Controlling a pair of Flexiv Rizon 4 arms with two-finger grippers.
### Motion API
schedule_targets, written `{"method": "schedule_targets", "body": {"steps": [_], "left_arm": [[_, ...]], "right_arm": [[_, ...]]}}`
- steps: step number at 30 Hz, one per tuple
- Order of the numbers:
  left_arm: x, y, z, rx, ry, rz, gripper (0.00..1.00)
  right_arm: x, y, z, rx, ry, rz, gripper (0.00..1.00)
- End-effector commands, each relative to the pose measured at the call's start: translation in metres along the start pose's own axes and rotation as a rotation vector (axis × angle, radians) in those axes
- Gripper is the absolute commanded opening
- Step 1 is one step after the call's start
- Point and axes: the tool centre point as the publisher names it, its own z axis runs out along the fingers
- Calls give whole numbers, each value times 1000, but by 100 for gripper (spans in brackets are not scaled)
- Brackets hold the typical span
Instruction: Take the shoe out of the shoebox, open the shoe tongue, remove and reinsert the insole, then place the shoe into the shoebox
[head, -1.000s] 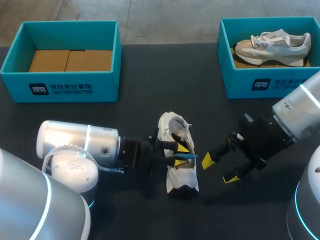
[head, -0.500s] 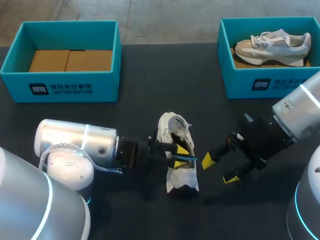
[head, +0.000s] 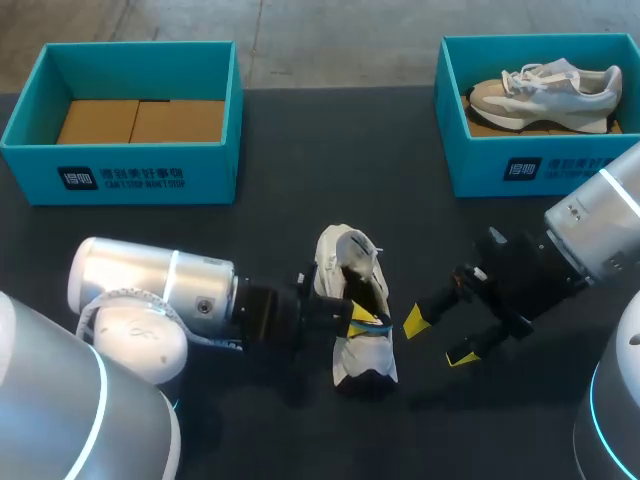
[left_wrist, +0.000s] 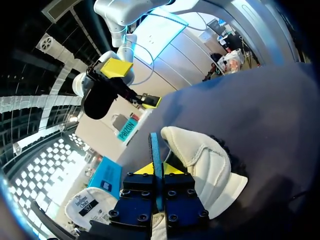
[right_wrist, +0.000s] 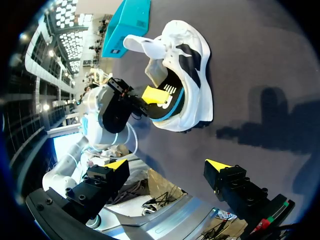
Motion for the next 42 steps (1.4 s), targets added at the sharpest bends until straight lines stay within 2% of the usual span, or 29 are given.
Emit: {"method": "schedule_targets", "body": {"steps": [1,12,18,19,20,22,23,34,42], "left_arm": [[-1,9,10,-24,15,-5,0],[-4,26,11,-70,30,-24,0],[-6,20,8,-61,23,-29,0],[-6,18,7,-58,23,-29,14],[-6,17,7,-56,22,-29,20],[-6,12,4,-47,16,-32,29],[-6,10,3,-42,14,-34,31],[-11,-7,-12,-27,2,-46,21],[-7,-7,-14,-41,35,-69,24]], "right_arm": [[0,-1,1,-4,-1,0,100],[0,-1,1,-4,-1,0,100],[0,-1,1,-4,-1,0,100],[0,-1,1,-4,-1,0,100],[0,-1,1,-4,-1,0,100],[0,-1,1,-4,-1,0,100],[0,-1,1,-4,-1,0,100],[0,-1,1,-4,-1,0,100],[0,-1,1,-4,-1,0,100]]}}
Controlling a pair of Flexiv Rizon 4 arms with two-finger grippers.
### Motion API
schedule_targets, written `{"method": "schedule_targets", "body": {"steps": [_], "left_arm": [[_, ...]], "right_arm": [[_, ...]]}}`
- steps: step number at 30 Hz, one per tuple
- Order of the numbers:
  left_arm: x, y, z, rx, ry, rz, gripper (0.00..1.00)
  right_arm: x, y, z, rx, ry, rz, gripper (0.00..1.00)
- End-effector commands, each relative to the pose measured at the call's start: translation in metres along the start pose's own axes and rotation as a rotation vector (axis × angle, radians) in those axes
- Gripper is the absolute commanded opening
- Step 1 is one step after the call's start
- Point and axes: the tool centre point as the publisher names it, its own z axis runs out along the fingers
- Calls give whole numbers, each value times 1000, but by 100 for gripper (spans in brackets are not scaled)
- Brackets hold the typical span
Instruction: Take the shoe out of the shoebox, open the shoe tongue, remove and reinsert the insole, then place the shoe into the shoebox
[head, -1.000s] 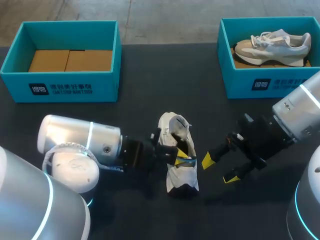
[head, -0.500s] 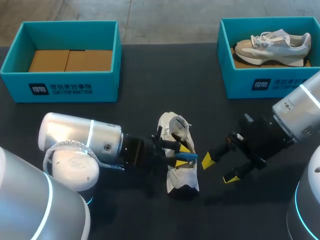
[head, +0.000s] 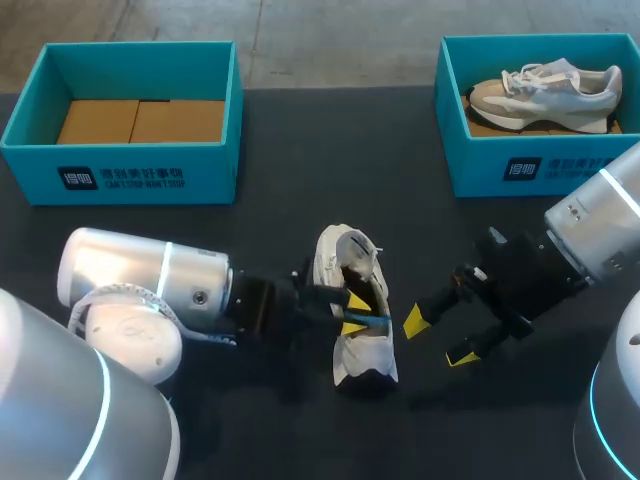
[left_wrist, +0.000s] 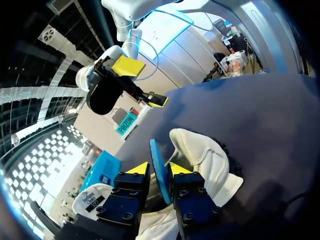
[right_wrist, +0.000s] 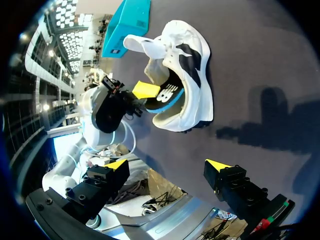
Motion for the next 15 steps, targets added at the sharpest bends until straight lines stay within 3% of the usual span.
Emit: {"method": "schedule_targets", "body": {"steps": [1,7,9,15], "left_arm": [[1,-2,-2,-5,29,-8,23],[4,1,2,-25,66,-11,18],[4,3,3,-41,76,-2,0],[7,6,8,-54,98,6,0]], "right_arm": [[0,-1,1,-4,-1,0,100],[0,-1,1,-4,-1,0,100],[0,-1,1,-4,-1,0,100],[0,-1,1,-4,-1,0,100]]}}
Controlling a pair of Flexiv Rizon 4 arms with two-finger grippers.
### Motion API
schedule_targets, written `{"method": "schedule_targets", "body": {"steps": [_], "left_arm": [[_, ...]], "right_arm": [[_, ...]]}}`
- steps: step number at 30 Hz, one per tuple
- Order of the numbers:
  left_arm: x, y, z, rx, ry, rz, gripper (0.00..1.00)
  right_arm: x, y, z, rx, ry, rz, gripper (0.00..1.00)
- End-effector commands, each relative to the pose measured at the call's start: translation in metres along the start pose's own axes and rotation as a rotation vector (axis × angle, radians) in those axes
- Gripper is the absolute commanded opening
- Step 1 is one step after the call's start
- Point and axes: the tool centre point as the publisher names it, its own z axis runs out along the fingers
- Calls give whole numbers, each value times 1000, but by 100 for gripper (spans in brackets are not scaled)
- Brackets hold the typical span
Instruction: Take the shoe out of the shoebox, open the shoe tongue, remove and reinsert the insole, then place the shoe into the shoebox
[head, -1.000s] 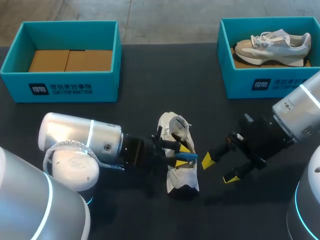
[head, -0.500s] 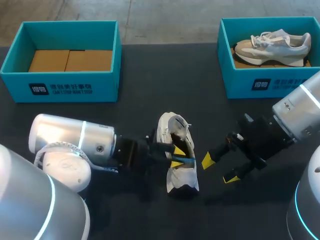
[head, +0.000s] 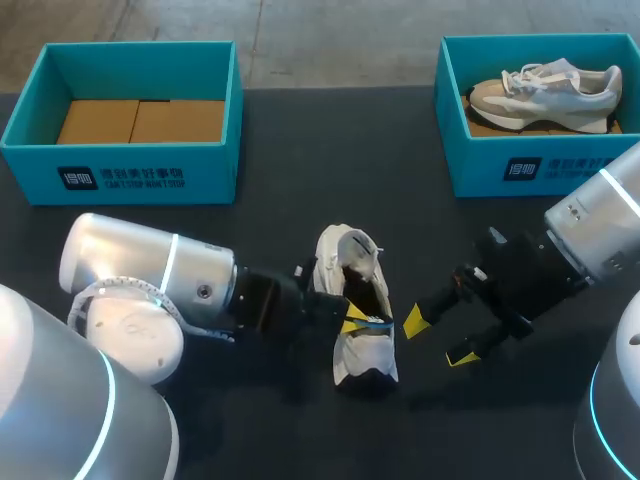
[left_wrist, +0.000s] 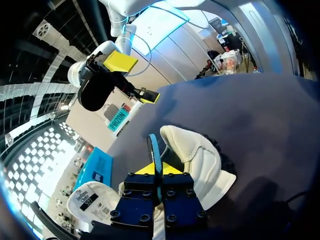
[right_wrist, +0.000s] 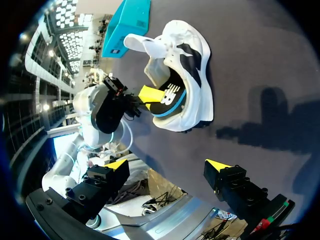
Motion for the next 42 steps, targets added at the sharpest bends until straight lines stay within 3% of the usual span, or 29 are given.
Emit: {"method": "schedule_targets", "body": {"steps": [1,13,22,23,24,42], "left_arm": [[0,4,7,-16,24,0,0],[3,23,7,-101,37,0,0],[2,20,6,-65,23,-19,0],[2,18,6,-64,22,-18,11],[1,16,5,-54,16,-19,14],[-2,-5,-11,17,-7,-26,16]], "right_arm": [[0,-1,1,-4,-1,0,100],[0,-1,1,-4,-1,0,100],[0,-1,1,-4,-1,0,100],[0,-1,1,-4,-1,0,100],[0,-1,1,-4,-1,0,100],[0,-1,1,-4,-1,0,100]]}}
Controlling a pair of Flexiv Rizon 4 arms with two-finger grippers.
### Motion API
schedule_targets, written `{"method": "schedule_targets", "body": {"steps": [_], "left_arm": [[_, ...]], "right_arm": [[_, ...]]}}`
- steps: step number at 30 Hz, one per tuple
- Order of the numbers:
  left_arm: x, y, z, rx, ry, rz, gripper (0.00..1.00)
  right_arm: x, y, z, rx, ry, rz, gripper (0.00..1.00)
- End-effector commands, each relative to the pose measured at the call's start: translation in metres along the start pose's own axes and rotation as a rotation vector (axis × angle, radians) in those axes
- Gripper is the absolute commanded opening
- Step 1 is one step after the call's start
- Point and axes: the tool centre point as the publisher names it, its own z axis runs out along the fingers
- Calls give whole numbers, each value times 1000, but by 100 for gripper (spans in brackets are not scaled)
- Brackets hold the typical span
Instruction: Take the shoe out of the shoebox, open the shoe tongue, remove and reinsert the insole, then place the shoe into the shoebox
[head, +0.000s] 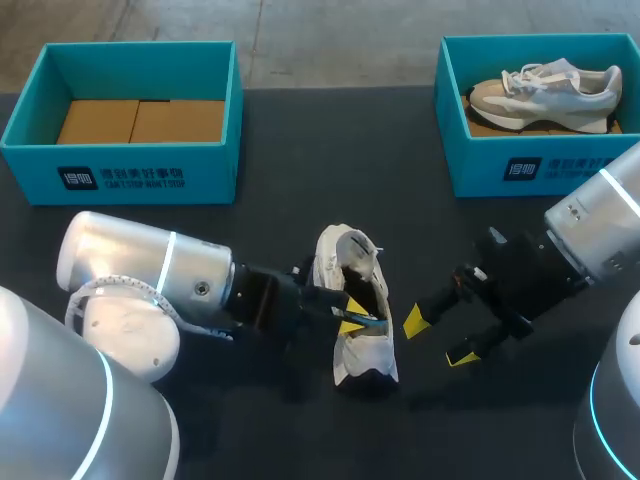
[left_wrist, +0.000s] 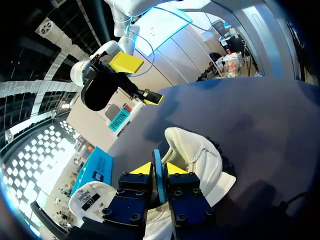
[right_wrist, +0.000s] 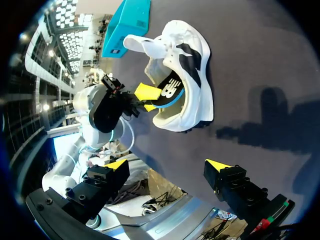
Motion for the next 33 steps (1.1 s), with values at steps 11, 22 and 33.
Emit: {"method": "schedule_targets", "body": {"steps": [11,22,33], "left_arm": [[3,4,7,-19,46,13,0],[4,17,9,-60,63,-7,0],[5,0,-2,-3,82,-15,25]], "right_arm": [[0,-1,1,-4,-1,0,100],[0,-1,1,-4,-1,0,100],[0,-1,1,-4,-1,0,100]]}}
